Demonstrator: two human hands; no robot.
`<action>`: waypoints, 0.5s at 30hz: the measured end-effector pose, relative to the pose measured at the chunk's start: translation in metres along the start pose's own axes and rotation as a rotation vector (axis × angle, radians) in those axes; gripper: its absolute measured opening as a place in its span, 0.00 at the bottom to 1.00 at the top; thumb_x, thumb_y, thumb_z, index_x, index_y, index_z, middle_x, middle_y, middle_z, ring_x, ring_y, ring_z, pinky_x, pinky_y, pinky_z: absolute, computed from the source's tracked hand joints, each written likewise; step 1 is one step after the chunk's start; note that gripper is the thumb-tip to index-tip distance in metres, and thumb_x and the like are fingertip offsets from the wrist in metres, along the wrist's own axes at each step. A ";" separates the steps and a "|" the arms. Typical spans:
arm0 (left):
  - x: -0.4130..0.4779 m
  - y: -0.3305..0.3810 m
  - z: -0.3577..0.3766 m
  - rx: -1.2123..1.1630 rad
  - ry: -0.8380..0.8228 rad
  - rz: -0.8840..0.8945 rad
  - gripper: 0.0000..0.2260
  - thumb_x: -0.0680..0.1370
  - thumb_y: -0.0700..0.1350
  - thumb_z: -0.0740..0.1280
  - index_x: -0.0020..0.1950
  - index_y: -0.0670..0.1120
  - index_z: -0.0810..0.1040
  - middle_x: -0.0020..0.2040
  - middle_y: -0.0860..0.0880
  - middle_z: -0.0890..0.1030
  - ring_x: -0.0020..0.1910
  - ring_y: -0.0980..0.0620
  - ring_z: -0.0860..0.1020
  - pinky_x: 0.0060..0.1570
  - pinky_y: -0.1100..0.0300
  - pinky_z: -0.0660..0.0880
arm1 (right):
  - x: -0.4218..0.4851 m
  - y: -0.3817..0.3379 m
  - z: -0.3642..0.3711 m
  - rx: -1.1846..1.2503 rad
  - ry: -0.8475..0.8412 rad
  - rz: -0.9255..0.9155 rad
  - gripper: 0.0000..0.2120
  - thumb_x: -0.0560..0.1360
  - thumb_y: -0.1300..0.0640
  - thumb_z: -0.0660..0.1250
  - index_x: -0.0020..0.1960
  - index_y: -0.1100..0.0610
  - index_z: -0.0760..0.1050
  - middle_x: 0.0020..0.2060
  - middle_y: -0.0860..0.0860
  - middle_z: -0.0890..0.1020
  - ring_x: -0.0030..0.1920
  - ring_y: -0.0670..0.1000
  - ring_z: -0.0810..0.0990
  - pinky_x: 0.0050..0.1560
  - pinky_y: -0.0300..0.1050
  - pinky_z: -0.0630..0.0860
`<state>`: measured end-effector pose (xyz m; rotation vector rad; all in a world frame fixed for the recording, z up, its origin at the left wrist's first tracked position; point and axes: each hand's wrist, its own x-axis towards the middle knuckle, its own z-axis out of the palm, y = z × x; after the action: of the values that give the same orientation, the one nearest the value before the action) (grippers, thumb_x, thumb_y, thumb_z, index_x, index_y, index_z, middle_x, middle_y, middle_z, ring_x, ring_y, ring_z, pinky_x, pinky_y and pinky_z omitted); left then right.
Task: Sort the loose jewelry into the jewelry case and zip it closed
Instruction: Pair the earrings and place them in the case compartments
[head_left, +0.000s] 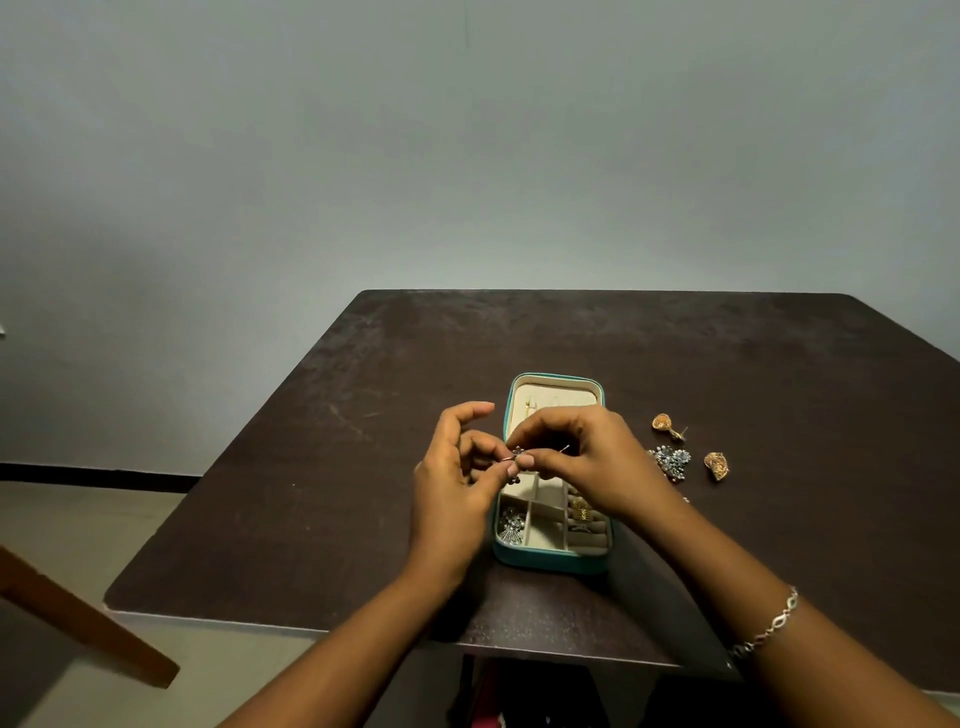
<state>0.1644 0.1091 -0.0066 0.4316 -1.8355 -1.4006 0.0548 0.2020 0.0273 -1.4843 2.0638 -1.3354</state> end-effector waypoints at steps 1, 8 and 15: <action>-0.001 -0.001 0.000 -0.007 -0.007 0.004 0.21 0.71 0.32 0.69 0.55 0.54 0.71 0.36 0.49 0.80 0.38 0.55 0.79 0.42 0.61 0.77 | 0.001 0.000 0.000 -0.006 0.004 -0.007 0.05 0.69 0.67 0.70 0.43 0.59 0.81 0.34 0.46 0.81 0.37 0.41 0.80 0.42 0.37 0.77; -0.012 -0.032 -0.009 0.067 0.195 -0.102 0.11 0.78 0.36 0.60 0.51 0.53 0.74 0.41 0.52 0.82 0.44 0.52 0.79 0.43 0.58 0.74 | 0.006 0.006 -0.005 -0.268 -0.233 -0.178 0.07 0.69 0.68 0.70 0.44 0.59 0.82 0.38 0.47 0.83 0.38 0.36 0.77 0.42 0.27 0.72; -0.010 -0.043 -0.012 0.179 0.131 -0.145 0.10 0.77 0.35 0.61 0.49 0.49 0.76 0.44 0.53 0.81 0.45 0.63 0.78 0.43 0.70 0.74 | 0.016 0.004 -0.002 -0.643 -0.458 -0.481 0.06 0.69 0.65 0.68 0.43 0.57 0.81 0.38 0.53 0.81 0.39 0.53 0.80 0.38 0.47 0.76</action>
<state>0.1715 0.0935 -0.0491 0.7434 -1.8591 -1.2740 0.0445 0.1896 0.0298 -2.3921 1.9694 -0.3420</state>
